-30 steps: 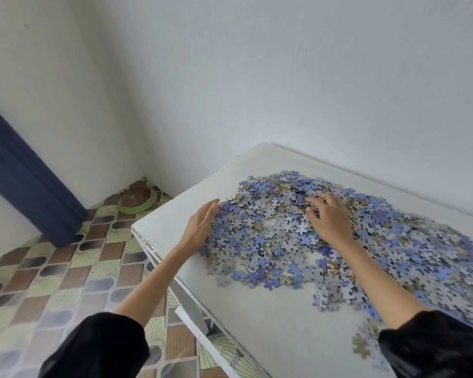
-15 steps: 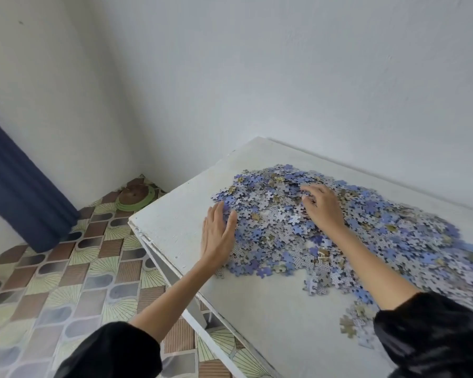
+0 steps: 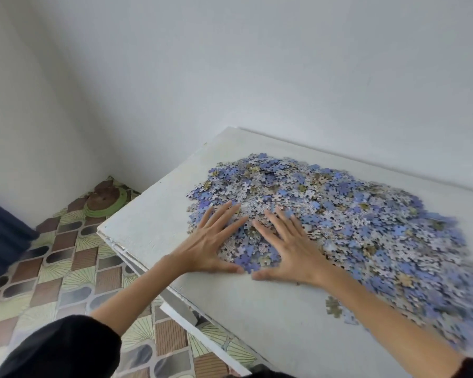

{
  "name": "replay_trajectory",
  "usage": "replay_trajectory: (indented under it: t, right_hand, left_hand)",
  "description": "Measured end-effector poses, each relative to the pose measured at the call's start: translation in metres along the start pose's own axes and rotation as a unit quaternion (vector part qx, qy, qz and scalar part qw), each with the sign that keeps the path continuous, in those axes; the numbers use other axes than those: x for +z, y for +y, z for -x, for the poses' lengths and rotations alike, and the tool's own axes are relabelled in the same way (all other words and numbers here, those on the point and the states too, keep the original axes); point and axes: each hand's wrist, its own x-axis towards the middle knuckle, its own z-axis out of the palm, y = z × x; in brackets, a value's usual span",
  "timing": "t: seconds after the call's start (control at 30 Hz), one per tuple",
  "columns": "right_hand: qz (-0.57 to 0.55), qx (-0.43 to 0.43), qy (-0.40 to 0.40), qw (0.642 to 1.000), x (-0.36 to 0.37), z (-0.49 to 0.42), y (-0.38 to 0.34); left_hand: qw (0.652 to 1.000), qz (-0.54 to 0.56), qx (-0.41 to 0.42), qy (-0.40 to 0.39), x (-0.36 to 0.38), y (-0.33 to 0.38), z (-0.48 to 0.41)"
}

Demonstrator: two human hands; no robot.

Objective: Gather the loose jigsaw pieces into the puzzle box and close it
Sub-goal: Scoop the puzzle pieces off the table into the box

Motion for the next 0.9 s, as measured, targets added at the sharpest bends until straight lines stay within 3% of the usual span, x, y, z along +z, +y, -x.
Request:
replay_trajectory:
  t: [0.37,0.6,0.9]
  right_hand:
    - [-0.045,0.072,0.067,0.994,-0.007,-0.007,0.009]
    - [-0.124,0.129,0.115,0.977,-0.027,0.033,0.024]
    - [-0.064,0.258,0.096,0.959,-0.008,0.116,0.009]
  left_hand:
    - [0.997,-0.003,0.074,0.021,0.001,-0.012,-0.044]
    - [0.994,0.063,0.079,0.052,-0.008,-0.03,-0.075]
    - [0.988,0.093,0.116,0.037,0.013,-0.004,-0.135]
